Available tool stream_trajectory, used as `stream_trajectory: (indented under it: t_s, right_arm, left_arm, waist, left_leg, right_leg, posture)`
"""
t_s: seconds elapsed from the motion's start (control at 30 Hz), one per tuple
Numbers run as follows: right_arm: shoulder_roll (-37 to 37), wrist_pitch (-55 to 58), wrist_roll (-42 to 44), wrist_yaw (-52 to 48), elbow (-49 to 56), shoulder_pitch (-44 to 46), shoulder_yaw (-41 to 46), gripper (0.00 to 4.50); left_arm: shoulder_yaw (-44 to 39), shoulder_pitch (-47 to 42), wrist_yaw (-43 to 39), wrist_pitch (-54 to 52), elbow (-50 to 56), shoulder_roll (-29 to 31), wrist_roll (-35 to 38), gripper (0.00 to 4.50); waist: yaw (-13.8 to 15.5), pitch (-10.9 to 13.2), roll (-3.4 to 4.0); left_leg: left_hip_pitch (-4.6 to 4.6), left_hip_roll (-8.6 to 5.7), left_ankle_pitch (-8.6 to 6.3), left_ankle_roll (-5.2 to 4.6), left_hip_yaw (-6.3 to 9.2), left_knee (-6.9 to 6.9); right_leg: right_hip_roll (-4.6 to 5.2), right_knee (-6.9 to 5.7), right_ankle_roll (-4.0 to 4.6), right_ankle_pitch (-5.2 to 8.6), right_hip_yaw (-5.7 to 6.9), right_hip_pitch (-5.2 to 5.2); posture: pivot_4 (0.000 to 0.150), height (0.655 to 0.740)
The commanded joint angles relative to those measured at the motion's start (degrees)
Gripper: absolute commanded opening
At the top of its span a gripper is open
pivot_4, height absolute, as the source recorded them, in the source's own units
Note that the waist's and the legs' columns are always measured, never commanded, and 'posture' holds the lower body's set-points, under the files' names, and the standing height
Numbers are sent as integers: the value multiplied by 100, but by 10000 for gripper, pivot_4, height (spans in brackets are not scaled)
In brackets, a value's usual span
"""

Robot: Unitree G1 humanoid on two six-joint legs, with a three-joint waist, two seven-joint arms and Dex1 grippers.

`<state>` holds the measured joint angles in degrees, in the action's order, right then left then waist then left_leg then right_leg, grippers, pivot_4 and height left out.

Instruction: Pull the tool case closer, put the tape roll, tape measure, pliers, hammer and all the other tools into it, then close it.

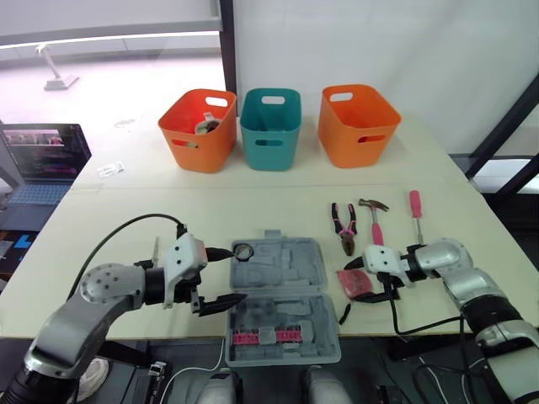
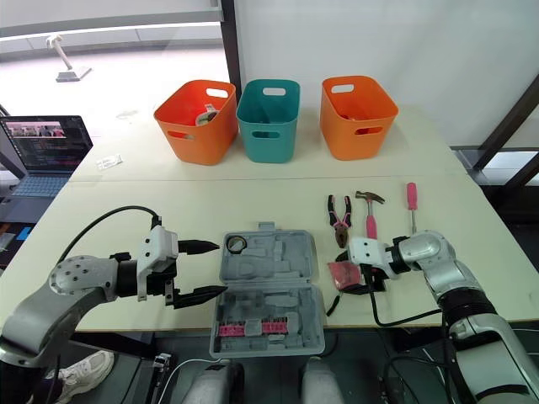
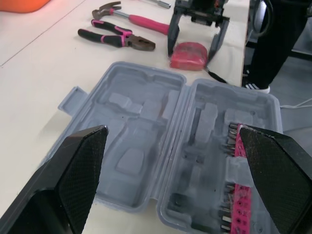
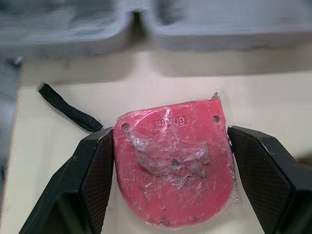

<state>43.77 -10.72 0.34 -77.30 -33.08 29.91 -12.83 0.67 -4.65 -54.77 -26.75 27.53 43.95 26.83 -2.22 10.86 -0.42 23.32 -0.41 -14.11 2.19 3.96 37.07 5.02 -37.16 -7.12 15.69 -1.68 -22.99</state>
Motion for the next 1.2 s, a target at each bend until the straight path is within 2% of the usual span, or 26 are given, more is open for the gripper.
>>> stream_trajectory:
  t_s: [0.03,0.13,0.23,0.33,0.4,0.57,0.63,0.77,1.0,1.2]
  right_arm:
    - [231,638,-189,397,800,-14,161,31818]
    - [218,1366,-417,828,1646,65,163,31818]
    - [263,2199,-538,624,2413,373,-72,31818]
    - [161,4091,-849,-84,2730,1459,-772,31818]
    - [112,4735,-1193,-239,2663,1978,-1230,31818]
    - [-233,4951,-1445,-249,2537,2480,-1742,31818]
    - [-581,5106,-1594,28,2426,2601,-1910,31818]
    - [-802,4741,-1847,278,2645,2417,-2251,31818]
    - [-1126,4438,-2002,800,2332,2320,-2320,31818]
    - [-1199,4448,-2049,804,2302,2188,-2384,31818]
  left_arm:
    - [-304,138,14,146,41,73,17,45000]
    - [-473,297,57,227,-22,99,-29,45000]
    - [-634,422,158,255,-17,67,-9,45000]
    - [-838,690,306,261,77,16,7,45000]
    - [-923,837,388,260,154,-21,21,45000]
    - [-1057,1189,487,427,350,-61,-20,45000]
    - [-1135,1321,583,438,435,-91,-18,45000]
    - [-1251,1558,723,433,631,-112,-44,45000]
    - [-1277,1691,828,367,753,-59,-76,45000]
    - [-1274,1716,869,330,794,-27,-64,45000]
  waist:
    - [-13,0,0]
    - [-25,0,1]
    - [-23,0,1]
    - [-45,2,5]
    - [-30,2,6]
    - [58,-1,-2]
    - [95,-1,-2]
    - [106,-1,-1]
    - [117,-1,-1]
    - [105,-1,-1]
  left_leg:
    - [0,0,0,0,1,0]
    - [1,0,0,0,0,-3]
    - [1,0,0,0,0,-2]
    - [3,1,0,0,-1,-2]
    - [3,2,0,0,-10,-3]
    - [12,2,-1,1,3,-9]
    - [13,-1,-1,2,-1,-7]
    - [13,0,0,3,-3,-6]
    - [13,0,1,5,-3,-6]
    - [12,1,1,5,-2,-8]
  right_leg:
    - [0,0,0,0,0,0]
    - [-1,-3,1,0,0,-6]
    - [-1,-4,1,0,-1,-7]
    - [0,-4,1,0,-3,-10]
    - [0,-8,4,-2,-10,-21]
    - [1,6,7,0,5,-19]
    - [4,5,7,-1,4,-19]
    - [3,-2,7,-1,1,-26]
    - [3,-1,7,-1,2,-24]
    - [0,-3,8,-1,2,-26]
  posture:
    - [1500,7400]
    - [1500,7400]
    - [1500,7400]
    - [1500,7400]
    - [1500,7400]
    - [1500,7400]
    - [1500,7400]
    - [1500,7400]
    - [1500,7400]
    - [1500,7400]
